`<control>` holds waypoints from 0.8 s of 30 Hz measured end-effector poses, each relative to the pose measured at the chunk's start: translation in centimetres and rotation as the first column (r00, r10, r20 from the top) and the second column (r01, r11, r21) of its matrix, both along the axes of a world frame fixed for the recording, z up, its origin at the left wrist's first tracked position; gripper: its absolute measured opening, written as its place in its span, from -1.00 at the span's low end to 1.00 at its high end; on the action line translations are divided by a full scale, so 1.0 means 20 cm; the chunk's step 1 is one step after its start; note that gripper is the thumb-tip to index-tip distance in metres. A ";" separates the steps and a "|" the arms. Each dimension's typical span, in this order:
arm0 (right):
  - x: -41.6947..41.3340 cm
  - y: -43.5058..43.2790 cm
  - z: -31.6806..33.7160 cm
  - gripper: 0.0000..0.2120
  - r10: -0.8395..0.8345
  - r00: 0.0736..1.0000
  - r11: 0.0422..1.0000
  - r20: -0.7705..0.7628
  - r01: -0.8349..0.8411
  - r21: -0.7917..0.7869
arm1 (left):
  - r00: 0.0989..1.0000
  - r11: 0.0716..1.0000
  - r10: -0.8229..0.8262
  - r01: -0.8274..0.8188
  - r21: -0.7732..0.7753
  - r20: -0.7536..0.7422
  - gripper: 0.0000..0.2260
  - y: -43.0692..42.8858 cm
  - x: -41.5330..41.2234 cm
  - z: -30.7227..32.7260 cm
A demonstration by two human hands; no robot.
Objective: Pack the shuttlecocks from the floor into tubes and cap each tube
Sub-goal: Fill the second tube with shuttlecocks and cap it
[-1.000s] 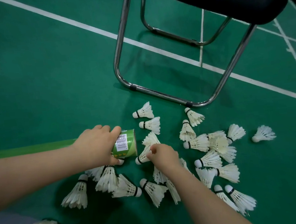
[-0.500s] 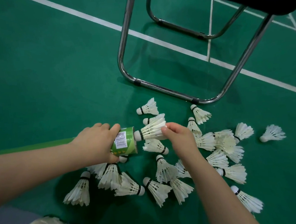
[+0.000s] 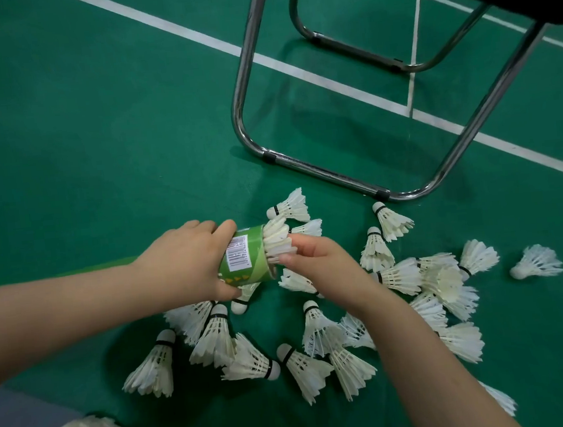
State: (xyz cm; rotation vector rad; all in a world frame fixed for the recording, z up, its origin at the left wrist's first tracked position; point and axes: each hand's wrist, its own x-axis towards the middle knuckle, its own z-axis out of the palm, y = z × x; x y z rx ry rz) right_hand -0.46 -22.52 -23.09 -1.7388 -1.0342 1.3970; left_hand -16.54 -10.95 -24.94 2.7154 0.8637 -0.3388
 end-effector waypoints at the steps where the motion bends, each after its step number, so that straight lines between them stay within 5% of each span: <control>1: -0.01 0.01 -0.01 -0.72 -0.015 1.000 1.000 -0.007 0.015 0.011 | 1.000 1.000 0.009 -0.008 -0.004 0.020 -0.45 0.00 0.01 0.01; 6: -0.02 0.05 -0.01 -0.54 0.148 0.988 0.986 -0.036 -0.150 -0.072 | 0.999 0.999 -0.034 0.034 -0.007 0.039 -0.44 -0.01 0.04 0.03; 8: 0.00 0.05 0.01 -0.38 0.241 0.956 0.960 -0.168 -0.260 -0.100 | 0.998 0.998 -0.056 0.056 0.016 0.035 -0.43 -0.01 0.03 0.04; 10: -0.01 0.06 0.02 -0.45 0.242 0.920 0.951 -0.307 -0.288 -0.112 | 0.997 0.996 -0.074 0.072 0.052 0.033 -0.43 -0.01 0.03 0.05; 14: 0.00 0.14 -0.02 -0.53 0.356 0.921 0.903 -0.159 -0.383 -0.194 | 0.992 0.983 -0.126 0.122 0.134 0.021 -0.44 0.00 0.06 0.06; 20: -0.03 0.21 -0.02 -0.82 0.277 0.939 0.944 -0.205 -0.306 -0.124 | 0.998 0.988 -0.065 0.062 0.140 0.021 -0.53 0.05 0.07 0.02; 24: 0.03 0.21 -0.08 -0.82 0.001 0.996 1.000 0.093 0.002 -0.027 | 1.000 0.998 -0.001 0.002 0.064 -0.015 -0.50 0.07 0.03 -0.02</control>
